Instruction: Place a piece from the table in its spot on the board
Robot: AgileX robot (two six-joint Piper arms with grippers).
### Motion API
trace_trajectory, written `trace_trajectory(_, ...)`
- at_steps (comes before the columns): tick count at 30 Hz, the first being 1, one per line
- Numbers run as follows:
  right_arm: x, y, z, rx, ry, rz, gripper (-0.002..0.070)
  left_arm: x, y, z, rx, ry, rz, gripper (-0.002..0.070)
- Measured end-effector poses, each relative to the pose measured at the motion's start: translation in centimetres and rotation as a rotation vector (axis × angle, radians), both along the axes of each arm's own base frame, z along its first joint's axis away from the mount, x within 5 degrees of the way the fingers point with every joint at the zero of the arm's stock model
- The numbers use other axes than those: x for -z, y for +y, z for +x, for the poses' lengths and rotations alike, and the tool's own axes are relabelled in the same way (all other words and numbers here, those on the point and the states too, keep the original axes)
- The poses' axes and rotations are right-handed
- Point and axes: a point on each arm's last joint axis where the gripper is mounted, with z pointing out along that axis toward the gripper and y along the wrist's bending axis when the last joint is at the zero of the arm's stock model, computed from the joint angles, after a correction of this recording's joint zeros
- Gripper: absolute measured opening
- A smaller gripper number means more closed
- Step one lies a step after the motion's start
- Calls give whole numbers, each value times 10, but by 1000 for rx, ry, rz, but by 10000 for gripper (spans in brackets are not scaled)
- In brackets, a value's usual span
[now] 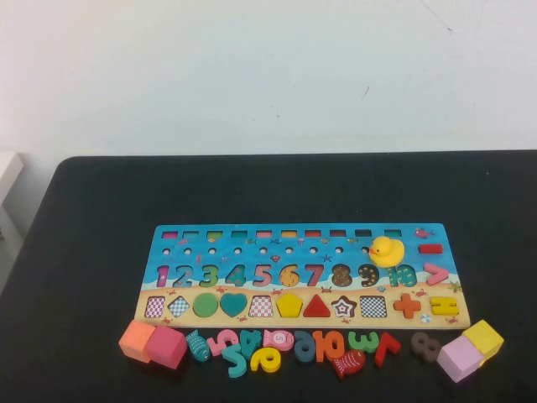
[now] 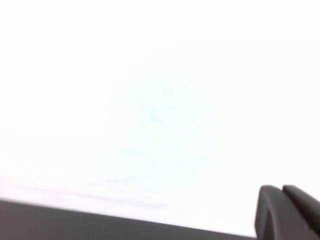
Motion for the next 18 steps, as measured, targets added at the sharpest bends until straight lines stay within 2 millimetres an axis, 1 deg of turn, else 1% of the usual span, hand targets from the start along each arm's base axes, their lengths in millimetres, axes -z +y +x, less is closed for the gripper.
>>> trace_trajectory(5, 2, -13, -1, 195, 6, 12, 19, 0, 0, 0, 0, 0, 0, -3)
trace_trajectory(8, 2, -18, -2, 267, 5, 2, 19, 0, 0, 0, 0, 0, 0, -3)
trace_trajectory(13, 3, -19, -2, 283, 17, -6, 19, 0, 0, 0, 0, 0, 0, -3)
trace_trajectory(18, 11, -15, 0, 244, 108, -22, 19, 0, 0, 0, 0, 0, 0, -3)
